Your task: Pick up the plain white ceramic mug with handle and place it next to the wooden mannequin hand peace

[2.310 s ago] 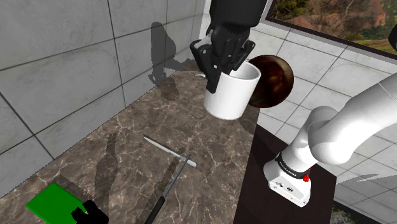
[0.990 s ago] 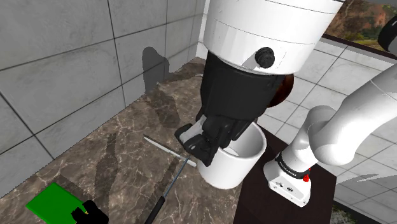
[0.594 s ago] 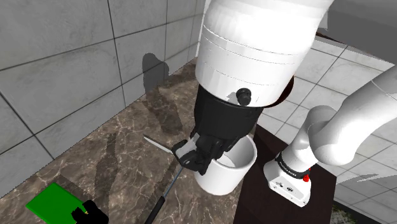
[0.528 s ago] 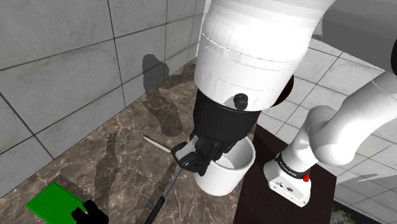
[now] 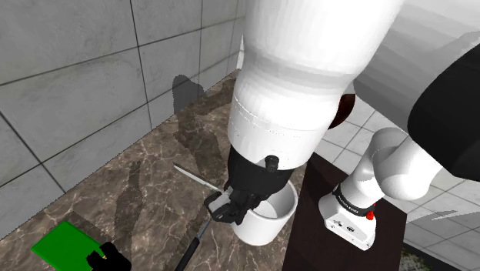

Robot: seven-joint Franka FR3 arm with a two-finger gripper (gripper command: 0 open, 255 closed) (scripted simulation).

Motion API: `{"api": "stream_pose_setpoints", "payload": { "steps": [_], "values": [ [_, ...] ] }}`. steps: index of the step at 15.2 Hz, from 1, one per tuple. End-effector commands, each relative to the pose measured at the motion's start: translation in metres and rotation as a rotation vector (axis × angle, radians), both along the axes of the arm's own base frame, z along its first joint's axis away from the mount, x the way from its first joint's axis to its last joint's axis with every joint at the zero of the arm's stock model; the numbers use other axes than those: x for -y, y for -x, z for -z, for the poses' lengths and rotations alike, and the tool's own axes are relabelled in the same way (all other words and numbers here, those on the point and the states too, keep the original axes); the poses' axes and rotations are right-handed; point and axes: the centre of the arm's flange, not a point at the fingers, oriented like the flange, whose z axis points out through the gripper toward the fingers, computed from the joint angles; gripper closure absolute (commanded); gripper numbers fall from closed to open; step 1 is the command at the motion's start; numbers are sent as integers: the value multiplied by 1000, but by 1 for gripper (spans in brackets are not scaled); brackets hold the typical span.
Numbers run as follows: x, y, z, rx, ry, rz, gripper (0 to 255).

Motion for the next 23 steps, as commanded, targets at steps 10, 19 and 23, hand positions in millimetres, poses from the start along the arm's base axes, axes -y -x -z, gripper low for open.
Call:
{"api": "stream_pose_setpoints", "payload": {
  "steps": [10, 19, 23],
  "values": [
    [0, 0, 58, 0, -1, 0, 255],
    [0, 0, 106, 0, -1, 0, 255],
    [0, 0, 127, 0, -1, 0, 255]
  ]
}}
